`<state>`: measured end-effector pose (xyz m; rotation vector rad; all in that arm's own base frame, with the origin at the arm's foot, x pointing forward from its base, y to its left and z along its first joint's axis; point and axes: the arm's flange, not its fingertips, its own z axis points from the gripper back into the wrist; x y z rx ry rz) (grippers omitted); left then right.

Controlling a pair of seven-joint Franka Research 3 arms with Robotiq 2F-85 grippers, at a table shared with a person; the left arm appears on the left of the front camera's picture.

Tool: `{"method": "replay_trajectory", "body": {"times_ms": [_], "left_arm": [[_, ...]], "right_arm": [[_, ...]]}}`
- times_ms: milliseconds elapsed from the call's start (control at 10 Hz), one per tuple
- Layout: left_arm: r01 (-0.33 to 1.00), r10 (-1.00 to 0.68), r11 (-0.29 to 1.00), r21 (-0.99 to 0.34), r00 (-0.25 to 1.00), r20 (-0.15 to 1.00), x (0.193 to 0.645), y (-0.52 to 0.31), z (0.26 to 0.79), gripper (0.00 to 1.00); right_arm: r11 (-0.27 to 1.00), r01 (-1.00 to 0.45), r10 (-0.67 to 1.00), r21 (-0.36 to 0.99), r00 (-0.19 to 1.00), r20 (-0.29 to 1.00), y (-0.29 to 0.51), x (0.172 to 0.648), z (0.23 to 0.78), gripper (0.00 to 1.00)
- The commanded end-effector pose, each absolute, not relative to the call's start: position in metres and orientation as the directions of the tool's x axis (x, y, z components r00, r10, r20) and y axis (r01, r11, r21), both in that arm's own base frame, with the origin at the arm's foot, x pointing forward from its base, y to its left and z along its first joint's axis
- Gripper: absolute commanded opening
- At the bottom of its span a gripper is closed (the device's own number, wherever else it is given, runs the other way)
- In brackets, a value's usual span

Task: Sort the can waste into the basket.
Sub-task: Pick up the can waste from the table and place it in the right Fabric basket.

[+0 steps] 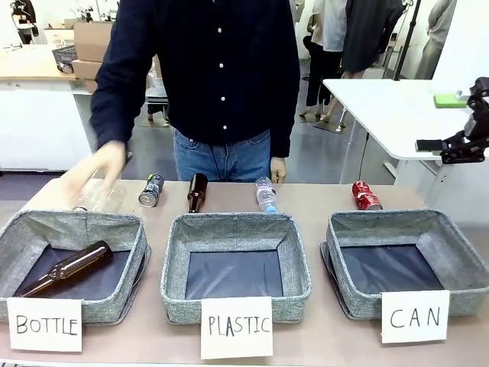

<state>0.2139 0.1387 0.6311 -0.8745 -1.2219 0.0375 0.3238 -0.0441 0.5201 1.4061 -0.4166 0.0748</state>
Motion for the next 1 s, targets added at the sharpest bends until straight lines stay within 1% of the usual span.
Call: {"method": "replay_trajectory", "body": {"times_ms": [0, 500, 600, 700, 800, 900], "left_arm": [[0.416, 0.453, 0.687, -0.595, 0.395, 0.799, 0.215, 0.138, 0.63, 1.0], [0.416, 0.466, 0.684, -0.599, 0.383, 0.798, 0.214, 0.139, 0.631, 1.0], [0.306, 0.429, 0.773, -0.556, 0.395, 0.813, 0.245, 0.125, 0.629, 1.0], [0.194, 0.391, 0.839, -0.508, 0.432, 0.812, 0.289, 0.105, 0.626, 1.0], [0.12, 0.312, 0.893, -0.433, 0.528, 0.79, 0.344, 0.081, 0.617, 1.0], [0.005, 0.252, 0.951, -0.311, 0.574, 0.779, 0.407, 0.048, 0.6, 1.0]], "right_arm": [[0.157, -0.326, -0.198, 0.932, 0.914, 0.353, -0.043, 0.327, 0.521, 1.0], [0.157, -0.326, -0.198, 0.932, 0.914, 0.353, -0.043, 0.327, 0.521, 1.0], [0.157, -0.326, -0.198, 0.932, 0.914, 0.353, -0.043, 0.327, 0.521, 1.0], [0.157, -0.326, -0.198, 0.932, 0.914, 0.353, -0.043, 0.327, 0.521, 1.0], [0.157, -0.326, -0.198, 0.932, 0.914, 0.353, -0.043, 0.327, 0.521, 1.0], [0.157, -0.326, -0.198, 0.932, 0.914, 0.353, -0.043, 0.327, 0.521, 1.0]]}}
